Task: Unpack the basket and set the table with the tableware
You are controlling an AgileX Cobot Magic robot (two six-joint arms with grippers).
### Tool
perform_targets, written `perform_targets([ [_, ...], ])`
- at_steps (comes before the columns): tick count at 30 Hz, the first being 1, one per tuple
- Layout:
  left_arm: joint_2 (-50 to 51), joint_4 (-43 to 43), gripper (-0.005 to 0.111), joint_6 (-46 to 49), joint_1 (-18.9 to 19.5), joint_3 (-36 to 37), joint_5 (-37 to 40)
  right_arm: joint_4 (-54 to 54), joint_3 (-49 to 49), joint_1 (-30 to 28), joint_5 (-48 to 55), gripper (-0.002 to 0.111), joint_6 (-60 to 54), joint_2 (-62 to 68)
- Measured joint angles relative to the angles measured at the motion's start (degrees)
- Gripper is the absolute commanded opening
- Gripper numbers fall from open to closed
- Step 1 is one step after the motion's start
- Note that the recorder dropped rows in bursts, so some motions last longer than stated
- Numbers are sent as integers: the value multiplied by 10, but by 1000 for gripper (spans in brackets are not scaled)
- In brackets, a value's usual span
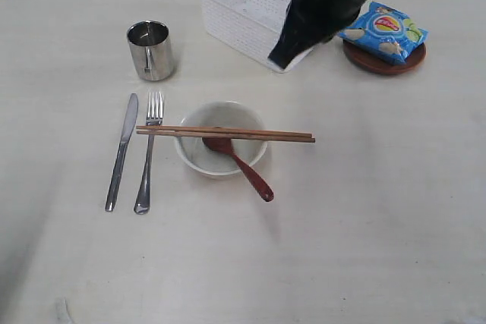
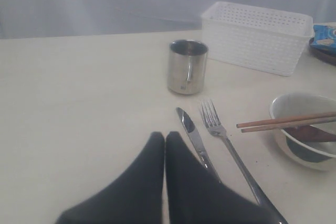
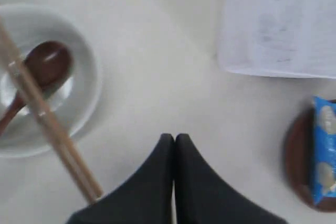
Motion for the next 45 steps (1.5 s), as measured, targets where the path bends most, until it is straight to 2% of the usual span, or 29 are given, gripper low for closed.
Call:
perform_targets([
  [6,0,0,0,0,0,0,0,18,-95,-79,6,0,1,32],
  [13,0,0,0,0,0,0,0,59,-158,-91,-6,2,-5,88],
  [15,0,0,0,0,0,0,0,78,-185,-91,-6,12,-9,116],
  [20,0,0,0,0,0,0,0,98,-262,-91,12,53,-17,200],
  [21,0,0,0,0,0,0,0,118,-293,-91,24,53,-18,234],
  [28,0,0,0,0,0,0,0,141,-398,-75,36,49,-46,369],
  [30,0,0,0,0,0,0,0,142,-418,-71,36,37,-46,403],
  [31,0,0,0,0,0,0,0,142,-422,-71,37,18,-47,413],
  [32,0,0,0,0,0,0,0,140,-427,-71,40,6,-50,431],
  [33,0,0,0,0,0,0,0,139,-428,-71,42,0,-52,436],
  [36,0,0,0,0,0,0,0,132,-464,-70,59,-1,-74,435],
  [41,0,0,0,0,0,0,0,92,-560,-77,69,-1,-69,354],
  [45,0,0,0,0,0,0,0,39,-593,-141,90,-1,-19,284],
])
